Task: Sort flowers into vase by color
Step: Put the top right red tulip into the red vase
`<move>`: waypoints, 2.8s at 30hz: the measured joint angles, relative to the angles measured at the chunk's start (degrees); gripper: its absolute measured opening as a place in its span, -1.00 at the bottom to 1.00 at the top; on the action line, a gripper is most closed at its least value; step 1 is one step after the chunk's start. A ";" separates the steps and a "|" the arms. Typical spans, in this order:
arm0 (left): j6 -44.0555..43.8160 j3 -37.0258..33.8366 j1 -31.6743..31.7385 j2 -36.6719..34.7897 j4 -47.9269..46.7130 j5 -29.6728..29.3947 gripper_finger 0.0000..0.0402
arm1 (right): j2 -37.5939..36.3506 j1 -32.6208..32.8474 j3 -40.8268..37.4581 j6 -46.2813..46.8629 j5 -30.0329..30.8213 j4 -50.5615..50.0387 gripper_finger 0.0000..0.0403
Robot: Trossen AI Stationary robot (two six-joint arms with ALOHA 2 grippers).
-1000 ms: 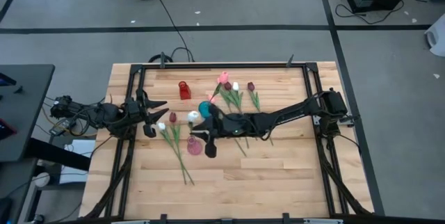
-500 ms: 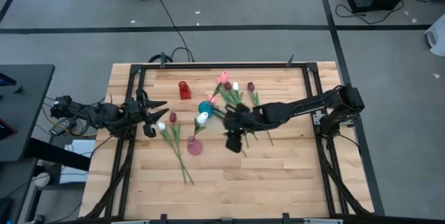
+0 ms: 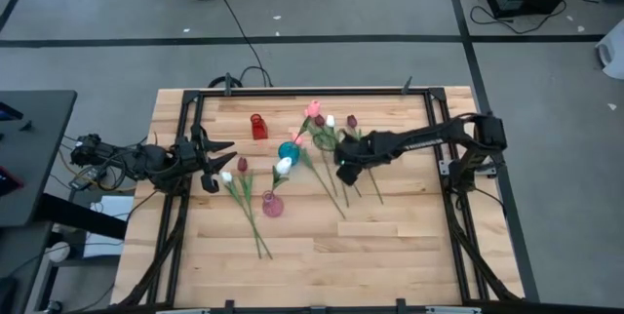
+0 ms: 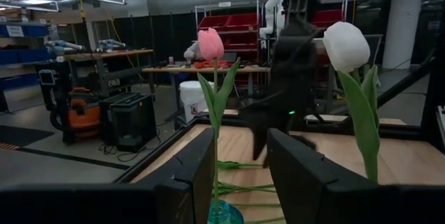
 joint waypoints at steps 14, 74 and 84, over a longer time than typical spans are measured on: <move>0.00 0.00 0.01 0.01 -0.24 -0.01 -0.32 | 0.00 -10.91 -3.72 2.82 -6.61 -0.24 -0.48; 1.46 0.00 0.01 0.02 -0.82 -1.89 -0.32 | 37.10 -26.36 61.38 -27.91 -62.03 50.09 -1.00; 1.09 0.00 0.00 0.00 -1.25 -1.92 -0.32 | 47.28 -26.90 73.87 -21.44 -72.14 58.27 -1.00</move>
